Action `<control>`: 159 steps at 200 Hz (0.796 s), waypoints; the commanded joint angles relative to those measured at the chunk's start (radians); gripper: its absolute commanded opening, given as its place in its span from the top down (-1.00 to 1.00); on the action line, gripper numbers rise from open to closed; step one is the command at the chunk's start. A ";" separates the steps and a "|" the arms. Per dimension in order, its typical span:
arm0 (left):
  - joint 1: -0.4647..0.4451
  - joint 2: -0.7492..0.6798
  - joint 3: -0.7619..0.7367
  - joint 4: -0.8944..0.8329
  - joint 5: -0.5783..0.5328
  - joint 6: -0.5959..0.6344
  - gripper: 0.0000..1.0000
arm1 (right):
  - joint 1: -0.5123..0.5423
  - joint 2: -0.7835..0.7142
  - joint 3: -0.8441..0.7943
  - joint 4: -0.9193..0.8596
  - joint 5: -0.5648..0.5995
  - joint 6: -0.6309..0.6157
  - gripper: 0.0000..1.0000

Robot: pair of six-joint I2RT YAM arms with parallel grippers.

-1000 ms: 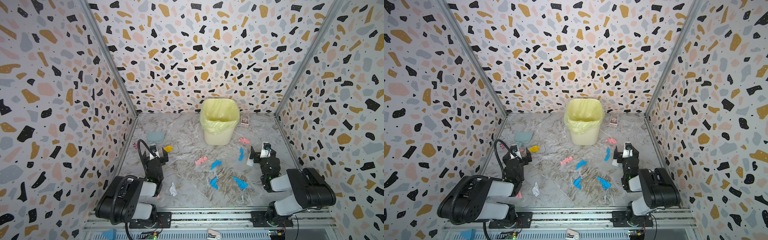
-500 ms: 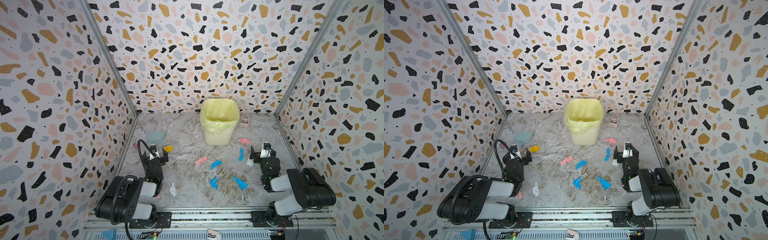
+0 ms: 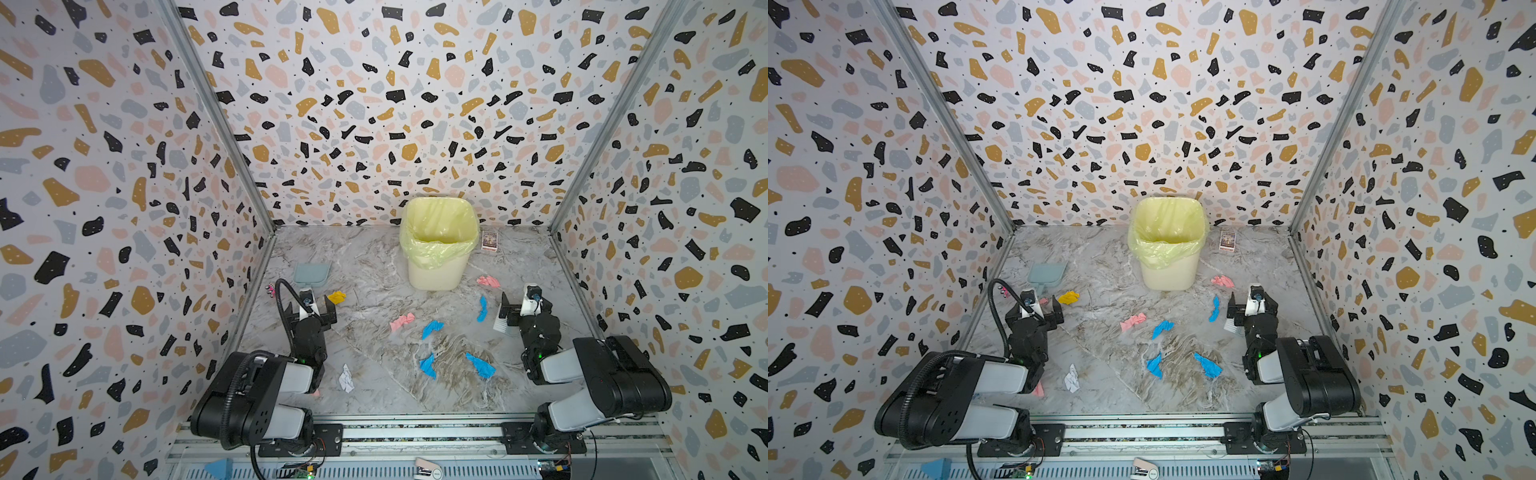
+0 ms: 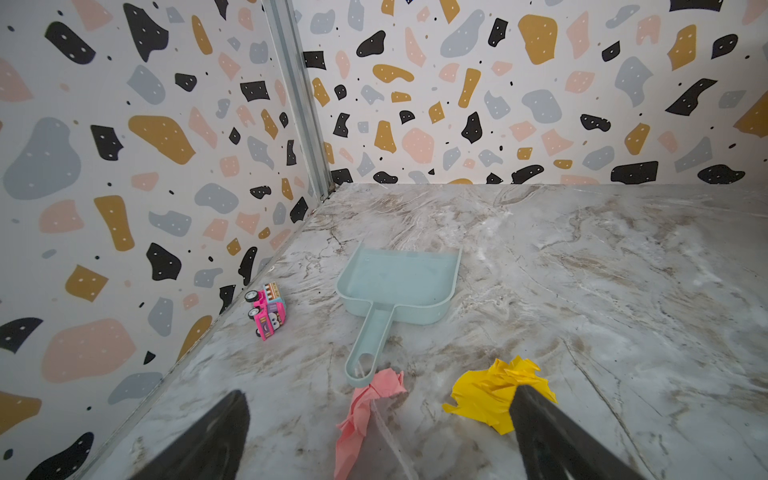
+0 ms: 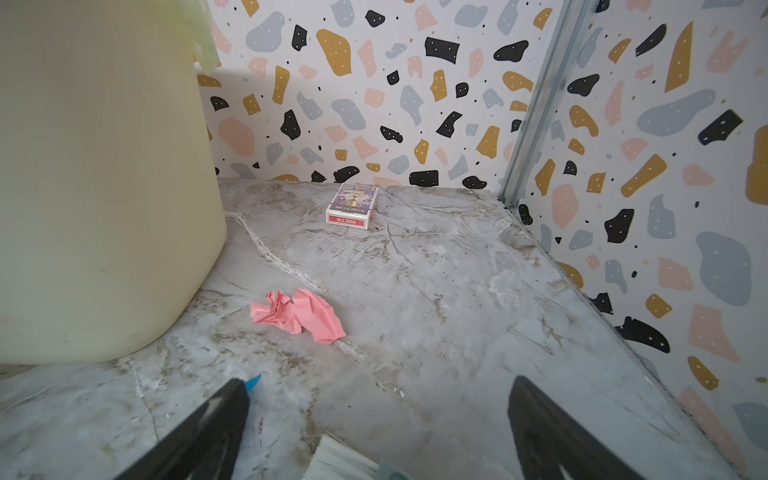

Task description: Sweep away the paper scraps from the table

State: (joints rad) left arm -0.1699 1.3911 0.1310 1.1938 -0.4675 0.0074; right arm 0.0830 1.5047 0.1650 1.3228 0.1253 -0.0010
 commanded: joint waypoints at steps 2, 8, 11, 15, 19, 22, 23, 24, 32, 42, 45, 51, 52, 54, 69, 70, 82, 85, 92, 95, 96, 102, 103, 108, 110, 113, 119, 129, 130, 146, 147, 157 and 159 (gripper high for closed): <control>0.002 -0.081 0.057 -0.082 0.007 0.001 -0.99 | 0.003 -0.081 0.058 -0.149 0.034 0.015 -0.98; 0.002 -0.112 0.102 -0.206 0.011 -0.004 -1.00 | 0.003 -0.114 0.091 -0.230 0.046 0.018 -0.98; 0.002 -0.121 0.123 -0.251 0.009 -0.008 -0.99 | 0.004 -0.129 0.106 -0.266 0.052 0.019 -0.97; 0.001 -0.130 0.147 -0.297 0.001 -0.011 -0.99 | 0.003 -0.146 0.125 -0.310 0.058 0.021 -0.98; 0.002 -0.138 0.168 -0.337 -0.001 -0.011 -0.99 | 0.005 -0.164 0.148 -0.366 0.068 0.026 -0.98; 0.002 -0.145 0.180 -0.362 0.002 -0.011 -0.99 | 0.007 -0.176 0.164 -0.392 0.073 0.031 -0.98; 0.002 -0.147 0.182 -0.370 0.003 -0.012 -0.99 | 0.008 -0.179 0.169 -0.404 0.074 0.034 -0.98; 0.001 -0.148 0.188 -0.378 0.003 -0.013 -0.99 | 0.009 -0.182 0.171 -0.415 0.076 0.038 -0.98; 0.001 -0.165 0.215 -0.428 0.006 -0.021 -1.00 | 0.007 -0.210 0.209 -0.486 0.072 0.080 -0.98; 0.000 -0.186 0.249 -0.494 0.013 -0.031 -0.99 | 0.007 -0.240 0.257 -0.562 0.032 0.110 -0.97; 0.000 -0.192 0.258 -0.516 0.016 -0.033 -0.99 | 0.008 -0.245 0.269 -0.577 0.023 0.116 -0.98; -0.002 -0.205 0.280 -0.557 0.021 -0.044 -1.00 | 0.008 -0.257 0.316 -0.642 -0.002 0.138 -0.98; -0.002 -0.207 0.283 -0.564 0.021 -0.046 -1.00 | 0.008 -0.258 0.325 -0.652 -0.005 0.140 -0.98; -0.003 -0.212 0.289 -0.576 0.023 -0.050 -1.00 | 0.008 -0.259 0.342 -0.671 -0.011 0.146 -0.97; -0.008 -0.253 0.329 -0.647 0.047 -0.076 -1.00 | 0.006 -0.246 0.490 -0.832 -0.057 0.181 -0.98; -0.009 -0.254 0.332 -0.651 0.048 -0.077 -1.00 | 0.005 -0.244 0.501 -0.843 -0.062 0.183 -0.98; -0.021 -0.280 0.364 -0.701 0.062 -0.094 -1.00 | -0.001 -0.208 0.621 -0.949 -0.121 0.207 -0.98; -0.021 -0.285 0.372 -0.714 0.066 -0.098 -1.00 | -0.002 -0.197 0.659 -0.972 -0.139 0.213 -0.97; -0.024 -0.292 0.394 -0.744 0.072 -0.109 -0.99 | -0.006 -0.169 0.732 -1.016 -0.186 0.230 -0.98; -0.025 -0.293 0.403 -0.756 0.074 -0.114 -0.99 | -0.006 -0.155 0.759 -1.033 -0.203 0.241 -0.98; -0.024 -0.293 0.407 -0.760 0.074 -0.116 -1.00 | -0.007 -0.151 0.769 -1.040 -0.208 0.244 -0.98; -0.026 -0.293 0.428 -0.785 0.079 -0.127 -0.99 | -0.008 -0.123 0.826 -1.070 -0.242 0.268 -0.98; -0.026 -0.293 0.432 -0.789 0.081 -0.128 -0.99 | -0.009 -0.118 0.834 -1.073 -0.249 0.272 -0.98; -0.026 -0.291 0.449 -0.807 0.089 -0.133 -1.00 | -0.012 -0.095 0.875 -1.088 -0.287 0.295 -0.99; -0.026 -0.290 0.456 -0.816 0.093 -0.135 -0.99 | -0.013 -0.087 0.891 -1.092 -0.302 0.304 -1.00; -0.027 -0.289 0.467 -0.824 0.097 -0.139 -0.99 | -0.013 -0.073 0.912 -1.095 -0.322 0.318 -0.98; -0.028 -0.284 0.488 -0.846 0.106 -0.146 -0.99 | -0.014 -0.045 0.958 -1.103 -0.367 0.341 -0.95; -0.029 -0.275 0.518 -0.871 0.124 -0.156 -0.99 | -0.012 0.005 1.036 -1.114 -0.434 0.379 -0.91; -0.029 -0.275 0.522 -0.873 0.125 -0.157 -0.99 | -0.011 0.011 1.040 -1.117 -0.440 0.382 -0.91; -0.034 -0.262 0.561 -0.900 0.148 -0.168 -0.99 | 0.002 0.101 1.176 -1.164 -0.519 0.407 -0.88; -0.034 -0.261 0.563 -0.901 0.150 -0.168 -0.99 | 0.003 0.106 1.186 -1.169 -0.522 0.407 -0.88; -0.034 -0.254 0.580 -0.911 0.163 -0.174 -1.00 | 0.018 0.162 1.270 -1.208 -0.550 0.410 -0.89; -0.035 -0.252 0.584 -0.913 0.164 -0.176 -0.99 | 0.020 0.171 1.286 -1.217 -0.555 0.410 -0.89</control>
State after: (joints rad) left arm -0.1982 1.1244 0.6609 0.3462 -0.3538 -0.1329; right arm 0.0792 1.5826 1.2930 0.2581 -0.2687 0.3374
